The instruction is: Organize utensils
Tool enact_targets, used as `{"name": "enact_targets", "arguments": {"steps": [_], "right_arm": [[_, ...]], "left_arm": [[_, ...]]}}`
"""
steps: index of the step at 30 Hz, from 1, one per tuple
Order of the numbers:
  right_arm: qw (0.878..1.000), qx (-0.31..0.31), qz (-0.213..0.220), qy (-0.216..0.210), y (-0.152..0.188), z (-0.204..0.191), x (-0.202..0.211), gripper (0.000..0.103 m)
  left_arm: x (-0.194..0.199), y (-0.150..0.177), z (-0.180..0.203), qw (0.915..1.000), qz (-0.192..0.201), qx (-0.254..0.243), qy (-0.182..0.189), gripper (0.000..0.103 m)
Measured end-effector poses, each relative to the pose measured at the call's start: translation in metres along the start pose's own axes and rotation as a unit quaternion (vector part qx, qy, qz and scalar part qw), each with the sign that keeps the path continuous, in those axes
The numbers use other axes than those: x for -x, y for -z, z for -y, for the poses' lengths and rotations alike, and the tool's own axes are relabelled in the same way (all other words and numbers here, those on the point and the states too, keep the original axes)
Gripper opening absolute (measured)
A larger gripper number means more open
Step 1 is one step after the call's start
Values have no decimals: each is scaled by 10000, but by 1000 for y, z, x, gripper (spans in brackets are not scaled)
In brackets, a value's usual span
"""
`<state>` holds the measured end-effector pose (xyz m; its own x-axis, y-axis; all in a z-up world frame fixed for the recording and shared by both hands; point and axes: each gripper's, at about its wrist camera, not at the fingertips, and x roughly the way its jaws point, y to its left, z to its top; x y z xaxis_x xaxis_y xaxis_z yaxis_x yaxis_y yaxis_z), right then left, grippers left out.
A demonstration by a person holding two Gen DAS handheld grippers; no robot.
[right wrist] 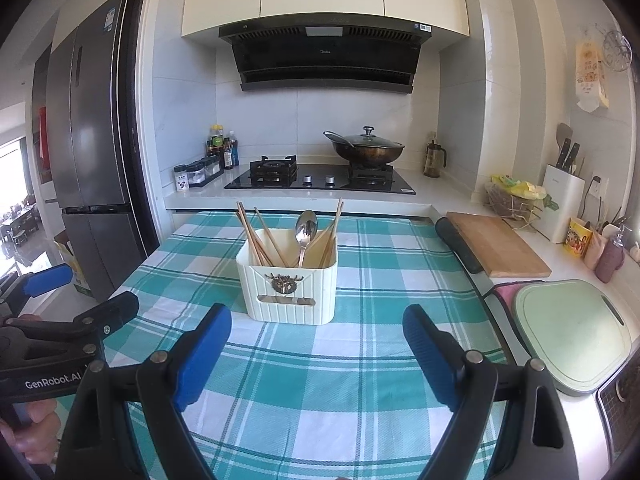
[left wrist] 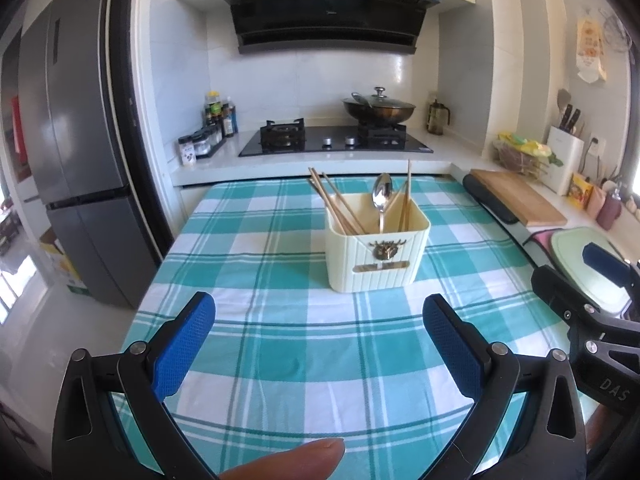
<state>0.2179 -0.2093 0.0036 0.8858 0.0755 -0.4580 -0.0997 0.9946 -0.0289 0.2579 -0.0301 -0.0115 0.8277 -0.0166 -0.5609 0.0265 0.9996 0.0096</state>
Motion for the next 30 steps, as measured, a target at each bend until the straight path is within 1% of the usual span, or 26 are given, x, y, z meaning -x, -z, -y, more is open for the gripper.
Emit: {"name": "enact_targets", "arguments": {"steps": [19, 30], "right_arm": [[9999, -66, -95, -96, 1, -3, 0, 89], [9999, -46, -86, -110, 1, -4, 2, 89]], "left_arm": [[-4, 1, -2, 9999, -81, -3, -135, 103], [-3, 0, -3, 9999, -57, 12, -111, 103]]}}
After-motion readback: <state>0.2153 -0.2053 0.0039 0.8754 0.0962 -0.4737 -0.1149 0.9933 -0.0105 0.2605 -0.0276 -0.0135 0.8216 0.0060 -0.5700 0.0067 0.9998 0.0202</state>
